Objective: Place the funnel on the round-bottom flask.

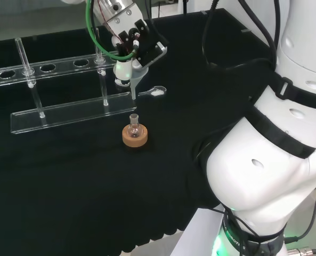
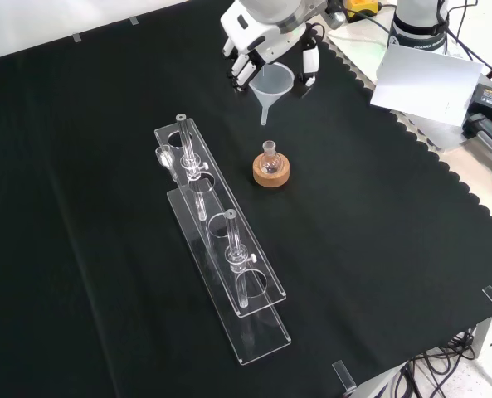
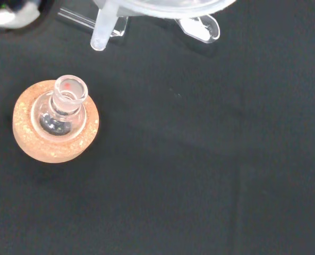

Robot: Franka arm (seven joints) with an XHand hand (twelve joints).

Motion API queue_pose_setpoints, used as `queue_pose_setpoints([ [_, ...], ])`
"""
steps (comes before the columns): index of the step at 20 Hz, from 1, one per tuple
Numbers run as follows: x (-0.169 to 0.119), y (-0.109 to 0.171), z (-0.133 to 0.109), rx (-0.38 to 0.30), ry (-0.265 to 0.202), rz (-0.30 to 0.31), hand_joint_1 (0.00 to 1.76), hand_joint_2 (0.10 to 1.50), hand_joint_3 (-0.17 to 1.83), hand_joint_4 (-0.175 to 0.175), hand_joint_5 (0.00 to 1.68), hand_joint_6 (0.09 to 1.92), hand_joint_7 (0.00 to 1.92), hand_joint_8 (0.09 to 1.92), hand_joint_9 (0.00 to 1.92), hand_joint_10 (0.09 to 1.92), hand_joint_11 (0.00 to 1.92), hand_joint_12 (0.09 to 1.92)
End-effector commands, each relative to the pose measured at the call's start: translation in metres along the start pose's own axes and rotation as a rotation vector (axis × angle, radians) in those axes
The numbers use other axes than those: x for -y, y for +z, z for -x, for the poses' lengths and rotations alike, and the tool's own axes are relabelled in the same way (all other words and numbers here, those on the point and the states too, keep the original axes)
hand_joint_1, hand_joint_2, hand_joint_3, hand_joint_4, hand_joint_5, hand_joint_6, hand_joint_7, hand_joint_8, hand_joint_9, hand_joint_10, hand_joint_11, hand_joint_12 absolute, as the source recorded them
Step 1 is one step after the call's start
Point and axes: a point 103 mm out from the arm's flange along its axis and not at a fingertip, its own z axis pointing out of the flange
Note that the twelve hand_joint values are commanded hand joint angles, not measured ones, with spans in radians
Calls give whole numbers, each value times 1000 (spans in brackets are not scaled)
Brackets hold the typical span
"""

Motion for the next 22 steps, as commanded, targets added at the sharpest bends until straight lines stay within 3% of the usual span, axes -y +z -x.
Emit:
queue_pose_setpoints([
  [1, -12, 17, -5, -8, -19, -23, 838, 629, 745, -51, 662, 768, 901, 714, 1187, 412, 677, 1268],
  [22, -18, 33, -24, 6, -39, -57, 842, 628, 749, -52, 665, 777, 901, 717, 1187, 412, 692, 1258],
])
